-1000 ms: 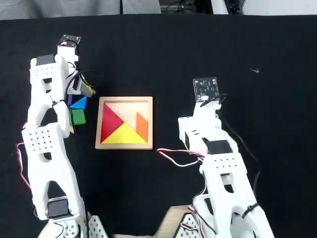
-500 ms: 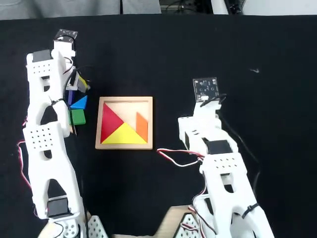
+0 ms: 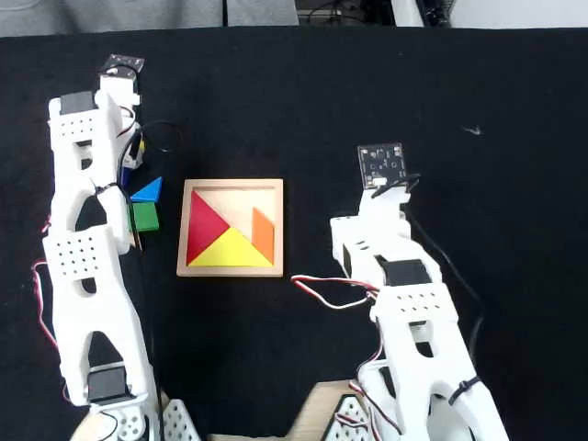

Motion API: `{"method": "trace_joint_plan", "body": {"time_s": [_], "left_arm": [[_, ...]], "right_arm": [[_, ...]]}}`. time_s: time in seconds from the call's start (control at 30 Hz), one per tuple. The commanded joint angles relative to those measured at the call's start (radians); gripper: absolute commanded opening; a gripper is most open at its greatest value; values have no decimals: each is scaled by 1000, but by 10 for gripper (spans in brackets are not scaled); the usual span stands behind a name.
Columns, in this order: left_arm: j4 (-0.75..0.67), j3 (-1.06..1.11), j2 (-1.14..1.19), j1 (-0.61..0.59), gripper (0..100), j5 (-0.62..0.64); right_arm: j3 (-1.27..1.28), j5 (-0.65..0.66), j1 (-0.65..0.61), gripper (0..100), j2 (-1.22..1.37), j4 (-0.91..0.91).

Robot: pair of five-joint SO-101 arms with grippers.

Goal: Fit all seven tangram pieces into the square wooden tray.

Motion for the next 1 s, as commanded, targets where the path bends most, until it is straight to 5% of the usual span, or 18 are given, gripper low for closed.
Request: {"method": "trace_joint_plan", "body": {"time_s": [0.0,0.2,0.33,0.63,0.87,0.97], "left_arm": [[230,-205,-84,53,29,-3],[252,-248,-233,99,29,192],[253,-131,-358,147,29,149],[252,387,-756,315,29,-298],[245,788,-982,453,30,-859],[180,843,-993,487,30,-945]], "right_arm": [[-10,11,8,15,-28,-20],[-10,11,8,15,-30,-20],[-8,11,8,15,-30,-20],[-12,11,32,15,-35,-20],[-28,2,158,12,-35,-21],[-22,-43,192,12,-35,-49]]}}
